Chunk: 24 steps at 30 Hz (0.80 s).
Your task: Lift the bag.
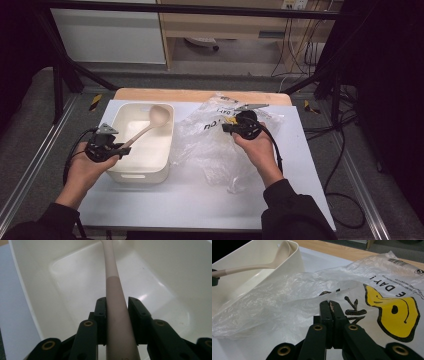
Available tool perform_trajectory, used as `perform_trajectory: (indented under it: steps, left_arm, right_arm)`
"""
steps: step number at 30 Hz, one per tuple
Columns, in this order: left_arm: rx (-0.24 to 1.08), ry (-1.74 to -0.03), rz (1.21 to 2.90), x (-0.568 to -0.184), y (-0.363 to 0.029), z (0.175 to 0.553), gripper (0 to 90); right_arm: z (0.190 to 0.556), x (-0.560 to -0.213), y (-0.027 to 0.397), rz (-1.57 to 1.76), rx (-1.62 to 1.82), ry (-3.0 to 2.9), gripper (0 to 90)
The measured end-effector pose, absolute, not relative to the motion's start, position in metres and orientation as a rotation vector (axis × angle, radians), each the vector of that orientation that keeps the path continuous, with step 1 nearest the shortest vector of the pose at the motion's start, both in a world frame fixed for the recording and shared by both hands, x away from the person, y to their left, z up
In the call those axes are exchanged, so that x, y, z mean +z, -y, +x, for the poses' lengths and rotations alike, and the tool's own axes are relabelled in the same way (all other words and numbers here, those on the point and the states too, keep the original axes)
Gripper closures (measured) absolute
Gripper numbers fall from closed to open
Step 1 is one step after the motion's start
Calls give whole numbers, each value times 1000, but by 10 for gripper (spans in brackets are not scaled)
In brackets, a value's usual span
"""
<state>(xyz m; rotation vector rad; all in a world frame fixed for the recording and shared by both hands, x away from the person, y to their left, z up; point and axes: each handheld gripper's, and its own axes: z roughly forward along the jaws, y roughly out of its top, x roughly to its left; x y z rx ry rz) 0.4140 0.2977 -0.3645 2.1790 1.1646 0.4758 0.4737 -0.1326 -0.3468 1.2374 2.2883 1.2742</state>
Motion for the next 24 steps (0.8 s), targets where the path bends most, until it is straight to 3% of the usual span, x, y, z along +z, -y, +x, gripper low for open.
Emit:
perform_trajectory:
  steps: [24]
  left_arm:
    - [502,-1100,2109,-348,-304,397,693]
  right_arm:
    - [474,-348,130,1237,1270,-2296,900]
